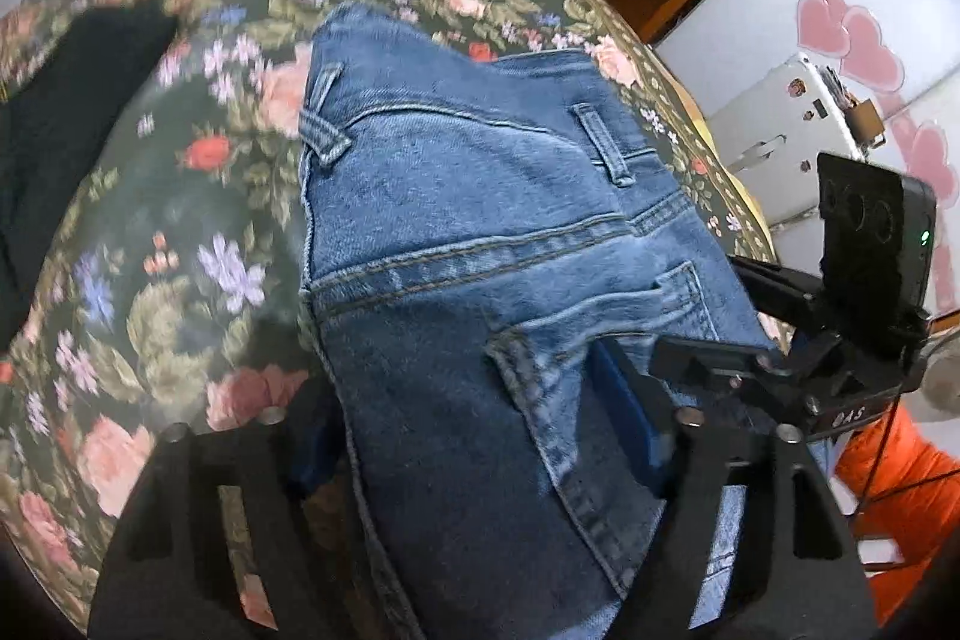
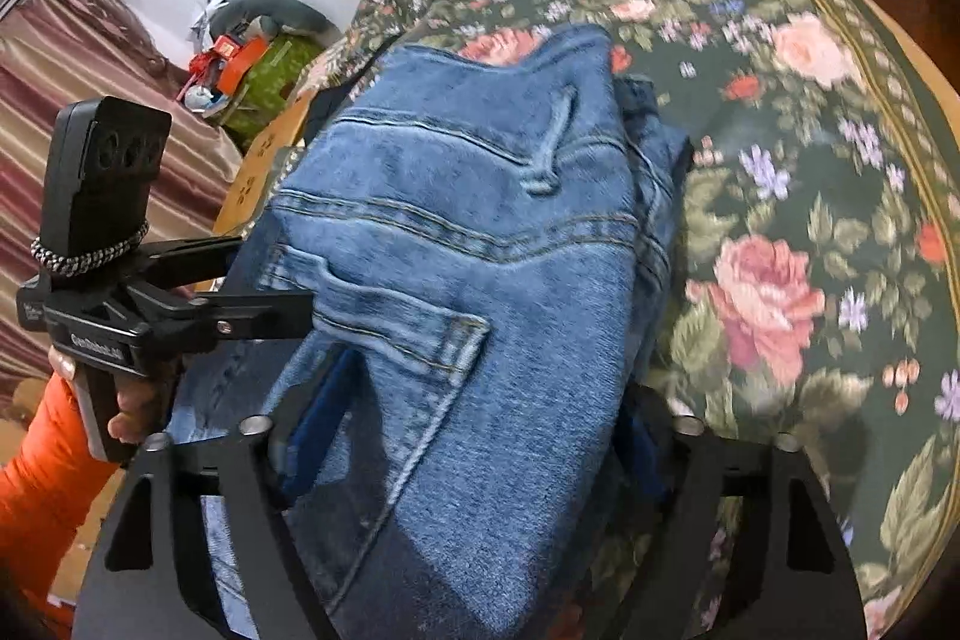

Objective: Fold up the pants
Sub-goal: 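Lift the folded jeans with both grippers above the bed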

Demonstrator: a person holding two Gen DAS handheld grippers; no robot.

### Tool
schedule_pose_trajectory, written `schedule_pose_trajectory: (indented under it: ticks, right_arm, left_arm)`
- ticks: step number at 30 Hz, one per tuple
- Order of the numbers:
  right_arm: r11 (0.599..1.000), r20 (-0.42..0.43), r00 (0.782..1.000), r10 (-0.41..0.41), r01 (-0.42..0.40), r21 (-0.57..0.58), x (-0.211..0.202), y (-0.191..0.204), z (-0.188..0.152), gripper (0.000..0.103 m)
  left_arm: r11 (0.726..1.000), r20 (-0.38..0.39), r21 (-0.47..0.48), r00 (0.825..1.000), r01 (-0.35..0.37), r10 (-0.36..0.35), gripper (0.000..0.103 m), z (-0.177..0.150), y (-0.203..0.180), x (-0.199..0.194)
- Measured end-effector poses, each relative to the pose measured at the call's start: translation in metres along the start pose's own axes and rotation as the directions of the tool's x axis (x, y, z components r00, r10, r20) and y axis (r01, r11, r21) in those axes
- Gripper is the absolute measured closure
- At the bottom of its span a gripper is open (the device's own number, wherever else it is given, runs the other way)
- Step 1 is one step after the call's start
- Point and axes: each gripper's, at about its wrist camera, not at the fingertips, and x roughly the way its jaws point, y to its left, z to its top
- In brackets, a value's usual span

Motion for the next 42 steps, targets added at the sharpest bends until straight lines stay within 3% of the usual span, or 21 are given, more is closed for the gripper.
schedule_pose_trajectory:
  ticks: [1, 3, 6, 11, 15, 20, 24, 31, 37, 42]
  right_arm:
    - [1.000, 0.004, 1.000, -0.004, 0.004, -0.007, -0.002, 0.001, 0.002, 0.042]
    - [1.000, 0.010, 1.000, -0.016, 0.017, -0.017, -0.009, 0.002, 0.004, 0.059]
    - [0.999, 0.021, 1.000, -0.011, 0.012, -0.053, -0.020, 0.006, 0.008, 0.070]
    - [0.989, 0.058, 0.998, -0.025, 0.033, -0.144, -0.041, 0.032, 0.004, 0.076]
    - [0.976, 0.115, 0.993, -0.017, 0.041, -0.214, -0.063, 0.060, 0.004, 0.078]
    - [0.954, 0.204, 0.979, 0.024, 0.039, -0.298, -0.093, 0.101, 0.017, 0.078]
    - [0.930, 0.266, 0.962, 0.059, 0.044, -0.364, -0.108, 0.137, 0.038, 0.078]
    - [0.886, 0.304, 0.945, 0.123, 0.033, -0.462, -0.104, 0.192, 0.088, 0.078]
    - [0.858, 0.287, 0.947, 0.144, 0.025, -0.514, -0.066, 0.221, 0.132, 0.078]
    - [0.857, 0.258, 0.954, 0.149, 0.006, -0.515, -0.024, 0.224, 0.167, 0.078]
  left_arm:
    - [1.000, 0.009, 0.008, 1.000, -0.011, 0.011, 0.037, 0.000, -0.002, -0.002]
    - [0.999, 0.039, 0.022, 0.999, -0.031, 0.030, 0.046, -0.003, -0.006, -0.009]
    - [0.998, 0.069, 0.034, 0.996, -0.050, 0.047, 0.054, -0.008, -0.012, -0.021]
    - [0.996, 0.130, 0.047, 0.989, -0.076, 0.069, 0.062, -0.022, -0.024, -0.052]
    - [0.994, 0.218, 0.046, 0.972, -0.101, 0.089, 0.064, -0.030, -0.034, -0.090]
    - [0.983, 0.354, 0.058, 0.924, -0.175, 0.144, 0.065, -0.034, -0.044, -0.150]
    - [0.972, 0.458, 0.039, 0.868, -0.233, 0.190, 0.065, -0.032, -0.042, -0.197]
    - [0.950, 0.561, -0.028, 0.782, -0.311, 0.272, 0.065, -0.022, -0.014, -0.249]
    - [0.931, 0.585, -0.091, 0.738, -0.352, 0.336, 0.065, -0.003, 0.032, -0.269]
    - [0.925, 0.578, -0.132, 0.730, -0.357, 0.365, 0.065, 0.022, 0.087, -0.262]
